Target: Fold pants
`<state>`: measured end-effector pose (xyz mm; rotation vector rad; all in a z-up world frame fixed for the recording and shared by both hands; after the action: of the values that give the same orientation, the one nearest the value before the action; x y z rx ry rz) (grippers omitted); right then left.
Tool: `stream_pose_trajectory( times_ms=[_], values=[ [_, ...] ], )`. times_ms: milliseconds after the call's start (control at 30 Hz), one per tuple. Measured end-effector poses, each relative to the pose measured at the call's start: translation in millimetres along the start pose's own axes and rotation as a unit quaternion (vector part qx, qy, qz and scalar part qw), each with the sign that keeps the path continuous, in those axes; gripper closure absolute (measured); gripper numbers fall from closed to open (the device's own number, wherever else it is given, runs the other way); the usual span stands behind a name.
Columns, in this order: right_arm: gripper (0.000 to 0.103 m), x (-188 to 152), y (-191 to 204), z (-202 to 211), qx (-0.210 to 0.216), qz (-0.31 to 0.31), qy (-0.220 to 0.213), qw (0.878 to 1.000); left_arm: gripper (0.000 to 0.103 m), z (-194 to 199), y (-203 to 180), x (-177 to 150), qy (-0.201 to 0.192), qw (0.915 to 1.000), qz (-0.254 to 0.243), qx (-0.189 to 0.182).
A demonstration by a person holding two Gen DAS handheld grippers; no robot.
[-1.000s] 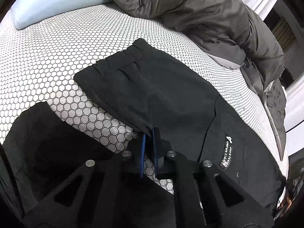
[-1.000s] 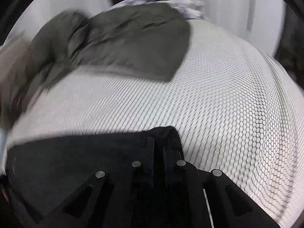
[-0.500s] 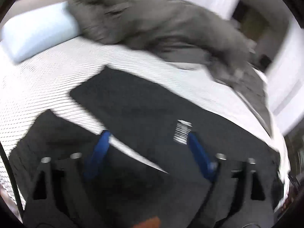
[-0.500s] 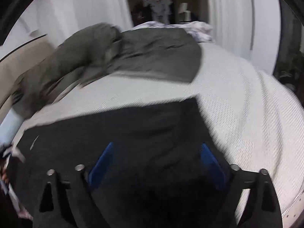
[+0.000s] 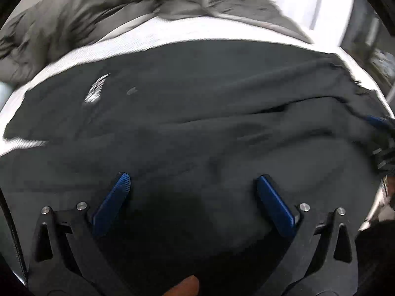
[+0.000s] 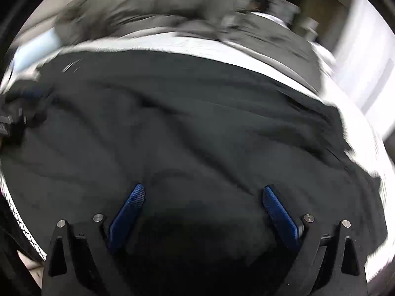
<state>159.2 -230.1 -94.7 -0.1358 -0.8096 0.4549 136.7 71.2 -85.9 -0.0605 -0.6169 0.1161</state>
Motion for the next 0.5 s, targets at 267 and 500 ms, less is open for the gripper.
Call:
stream_pose_trajectory(
  times_ms=[267,500],
  values=[
    [0.007,-46.0,-93.0,27.7,-0.096,-0.122,-0.009,0.988,0.001,15.4,13.1,3.9,-0.030,0.9994,0.019,0.001],
    [0.007,-101.7,-173.0,87.8,-0.085,-0.324,-0.081,0.939,0.001,18.5,-46.5,6.2,-0.031,0.9963,-0.033,-0.072]
  ],
)
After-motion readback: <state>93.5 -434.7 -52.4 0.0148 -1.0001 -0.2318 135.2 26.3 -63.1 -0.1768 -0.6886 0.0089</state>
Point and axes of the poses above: each gripper's, at about its wrist camera, not at the fingertips, and z roughly against the way its jaws point, y to its left, x to its top, the point moved 5 cm from there along -z, roughly the way its jaws point, and after that the axes turned 5 degrees about z, right-handed, at the moved point
